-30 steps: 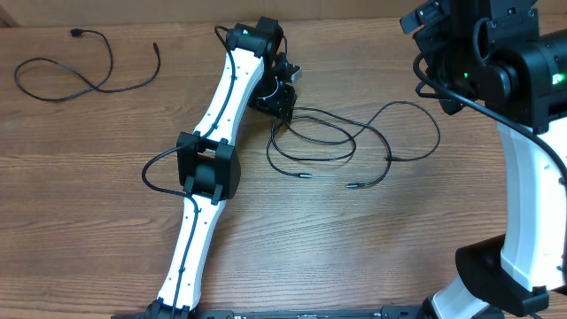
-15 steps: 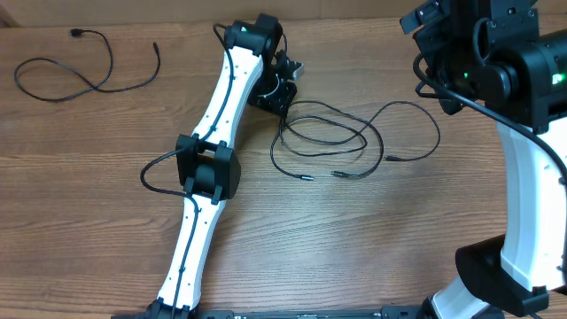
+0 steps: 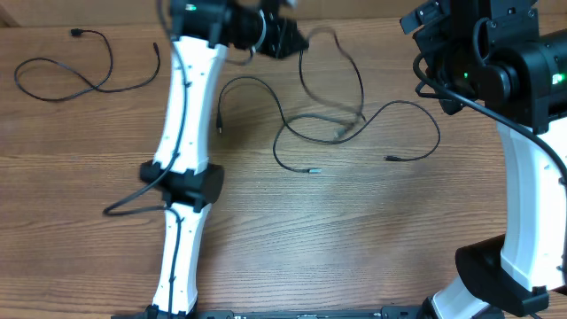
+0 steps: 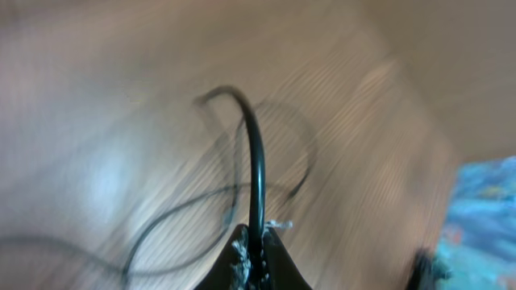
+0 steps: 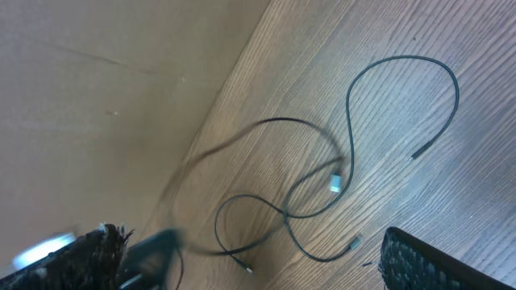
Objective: Untangle cables
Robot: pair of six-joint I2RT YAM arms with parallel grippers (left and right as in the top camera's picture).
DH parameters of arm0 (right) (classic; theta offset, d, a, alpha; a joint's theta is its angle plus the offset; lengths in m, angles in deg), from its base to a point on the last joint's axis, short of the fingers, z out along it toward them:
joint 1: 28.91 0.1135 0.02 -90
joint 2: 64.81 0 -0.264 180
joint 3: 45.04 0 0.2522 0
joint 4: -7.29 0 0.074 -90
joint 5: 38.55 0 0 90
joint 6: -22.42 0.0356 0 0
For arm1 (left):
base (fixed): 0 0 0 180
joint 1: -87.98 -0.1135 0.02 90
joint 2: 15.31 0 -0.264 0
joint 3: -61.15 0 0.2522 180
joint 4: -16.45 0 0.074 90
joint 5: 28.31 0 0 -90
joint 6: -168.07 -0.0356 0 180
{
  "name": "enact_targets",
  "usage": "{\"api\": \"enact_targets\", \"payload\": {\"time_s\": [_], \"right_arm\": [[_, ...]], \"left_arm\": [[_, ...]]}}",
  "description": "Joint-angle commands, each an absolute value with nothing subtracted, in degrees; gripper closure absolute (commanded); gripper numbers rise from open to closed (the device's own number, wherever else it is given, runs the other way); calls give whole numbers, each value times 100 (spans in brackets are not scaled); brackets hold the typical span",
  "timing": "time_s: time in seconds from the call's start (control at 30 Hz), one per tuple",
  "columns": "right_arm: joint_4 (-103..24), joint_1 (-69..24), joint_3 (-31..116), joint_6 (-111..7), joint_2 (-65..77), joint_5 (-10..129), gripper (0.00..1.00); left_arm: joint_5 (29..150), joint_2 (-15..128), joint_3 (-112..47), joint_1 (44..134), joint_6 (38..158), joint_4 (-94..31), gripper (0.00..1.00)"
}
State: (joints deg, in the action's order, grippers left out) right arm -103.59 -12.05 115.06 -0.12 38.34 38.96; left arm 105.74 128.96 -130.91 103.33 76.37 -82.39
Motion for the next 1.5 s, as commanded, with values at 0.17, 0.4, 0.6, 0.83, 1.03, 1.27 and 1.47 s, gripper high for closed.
{"api": "enact_targets", "payload": {"time_s": [0.17,0.4,0.6,0.83,1.03,1.27,1.47], "right_arm": [[-10348,-1231,11495,-58,3819,3778,0],[-10348,-1234,11495,-58,3819,3776,0],[-10348,-1231,11495,-60,3819,3778,0],[-10348,-1234,11495,-58,3819,3778,0],[-10348,-1234,11495,-58,3819,3778,0],[-10348,-1234,11495,-58,3819,3776,0],[-10130,-1231,11495,-60,3819,3804,0]], "left_arm": [[11383,11193,-13264,10183,9640,-6611,96],[11359,10467,-13264,10180,10520,-5280,96],[10924,10273,-13264,10180,10306,-5658,96],[7634,10279,-13128,10183,10175,-8462,96],[7149,10281,-12881,10185,10405,-9312,96],[7215,10281,-12853,10187,10833,-9314,96],[7510,10281,-12853,10185,11768,-8921,96]]}}
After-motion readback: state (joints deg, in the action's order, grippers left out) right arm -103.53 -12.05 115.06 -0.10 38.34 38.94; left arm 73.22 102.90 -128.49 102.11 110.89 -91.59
